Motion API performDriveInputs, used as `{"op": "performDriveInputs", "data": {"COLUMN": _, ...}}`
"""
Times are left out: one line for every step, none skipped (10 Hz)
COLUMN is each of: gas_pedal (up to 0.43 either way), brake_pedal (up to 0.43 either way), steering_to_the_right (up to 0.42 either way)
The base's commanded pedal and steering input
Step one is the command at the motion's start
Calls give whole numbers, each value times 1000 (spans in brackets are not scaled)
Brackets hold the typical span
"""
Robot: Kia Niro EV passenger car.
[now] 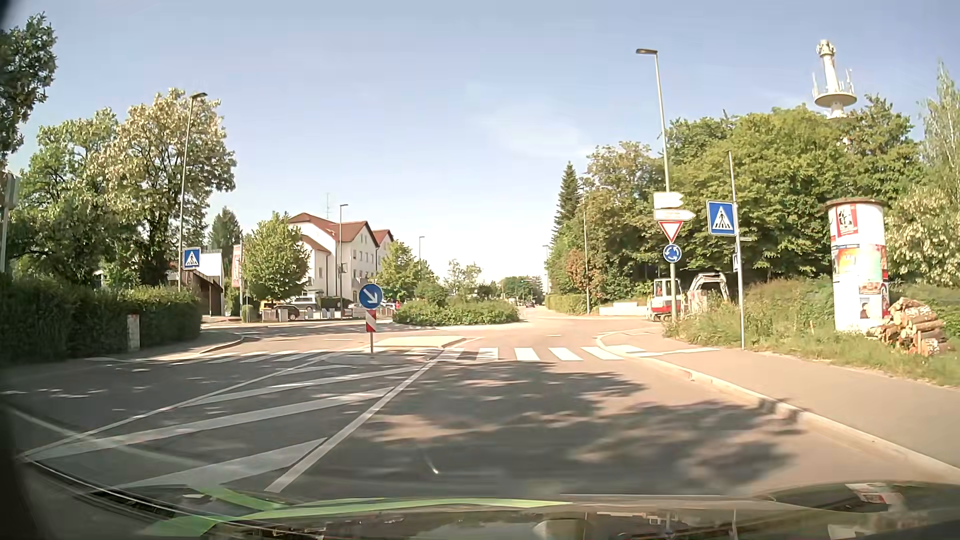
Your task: Follow the waypoints while adhering to traffic rules and regulations
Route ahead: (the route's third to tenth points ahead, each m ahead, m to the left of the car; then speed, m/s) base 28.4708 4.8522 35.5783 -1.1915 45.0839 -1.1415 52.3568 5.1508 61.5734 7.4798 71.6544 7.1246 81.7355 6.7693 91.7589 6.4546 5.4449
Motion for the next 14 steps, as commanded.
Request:
{"op": "performDriveInputs", "data": {"gas_pedal": 0, "brake_pedal": 0, "steering_to_the_right": -7}}
{"op": "performDriveInputs", "data": {"gas_pedal": 0, "brake_pedal": 0, "steering_to_the_right": -7}}
{"op": "performDriveInputs", "data": {"gas_pedal": 0, "brake_pedal": 0, "steering_to_the_right": -7}}
{"op": "performDriveInputs", "data": {"gas_pedal": 0, "brake_pedal": 0, "steering_to_the_right": -7}}
{"op": "performDriveInputs", "data": {"gas_pedal": 0, "brake_pedal": 0, "steering_to_the_right": -7}}
{"op": "performDriveInputs", "data": {"gas_pedal": 0, "brake_pedal": 0, "steering_to_the_right": -7}}
{"op": "performDriveInputs", "data": {"gas_pedal": 0, "brake_pedal": 0, "steering_to_the_right": -7}}
{"op": "performDriveInputs", "data": {"gas_pedal": 0, "brake_pedal": 0, "steering_to_the_right": -7}}
{"op": "performDriveInputs", "data": {"gas_pedal": 0, "brake_pedal": 0, "steering_to_the_right": -7}}
{"op": "performDriveInputs", "data": {"gas_pedal": 0, "brake_pedal": 0, "steering_to_the_right": -7}}
{"op": "performDriveInputs", "data": {"gas_pedal": 0, "brake_pedal": 0, "steering_to_the_right": -6}}
{"op": "performDriveInputs", "data": {"gas_pedal": 0, "brake_pedal": 0, "steering_to_the_right": -6}}
{"op": "performDriveInputs", "data": {"gas_pedal": 0, "brake_pedal": 0, "steering_to_the_right": -6}}
{"op": "performDriveInputs", "data": {"gas_pedal": 0, "brake_pedal": 0, "steering_to_the_right": -6}}
